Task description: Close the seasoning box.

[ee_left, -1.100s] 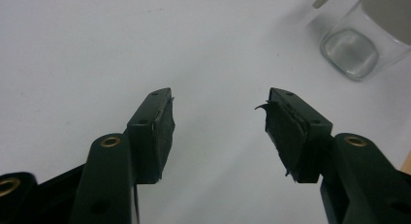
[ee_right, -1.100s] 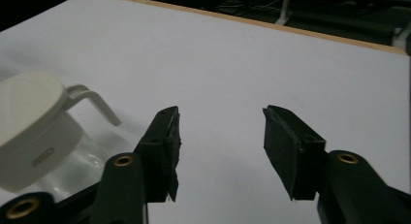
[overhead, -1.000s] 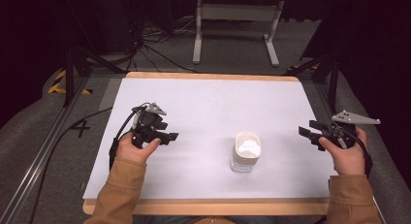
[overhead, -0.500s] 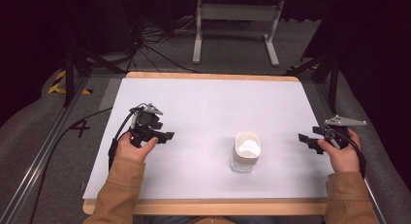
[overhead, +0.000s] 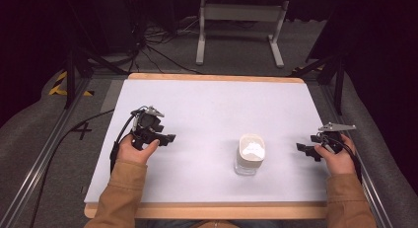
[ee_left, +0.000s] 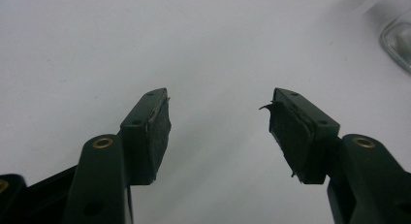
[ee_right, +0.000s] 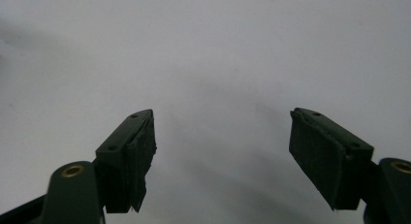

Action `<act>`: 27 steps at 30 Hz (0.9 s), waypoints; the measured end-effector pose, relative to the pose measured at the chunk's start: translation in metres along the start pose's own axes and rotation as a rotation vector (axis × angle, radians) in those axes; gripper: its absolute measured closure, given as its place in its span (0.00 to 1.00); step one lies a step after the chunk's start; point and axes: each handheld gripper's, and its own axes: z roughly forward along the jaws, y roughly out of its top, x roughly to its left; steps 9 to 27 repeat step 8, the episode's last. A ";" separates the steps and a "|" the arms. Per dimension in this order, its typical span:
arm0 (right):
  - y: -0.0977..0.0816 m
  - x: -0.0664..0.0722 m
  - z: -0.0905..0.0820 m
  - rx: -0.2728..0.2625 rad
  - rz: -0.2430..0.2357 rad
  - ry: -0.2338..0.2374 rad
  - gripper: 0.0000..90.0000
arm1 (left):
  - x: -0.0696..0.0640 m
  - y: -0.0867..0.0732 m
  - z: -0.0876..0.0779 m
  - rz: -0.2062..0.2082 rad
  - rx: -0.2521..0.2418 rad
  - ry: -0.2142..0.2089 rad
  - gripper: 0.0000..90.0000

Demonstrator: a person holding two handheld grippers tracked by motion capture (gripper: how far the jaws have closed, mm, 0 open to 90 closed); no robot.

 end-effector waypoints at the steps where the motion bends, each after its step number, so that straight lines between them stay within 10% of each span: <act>1: 0.000 0.000 0.001 0.006 -0.004 -0.002 0.28 | 0.000 0.000 0.000 0.000 0.001 -0.001 0.45; 27: 0.001 0.002 0.001 0.010 -0.004 0.001 0.28 | -0.001 0.001 -0.001 0.010 -0.004 0.005 0.45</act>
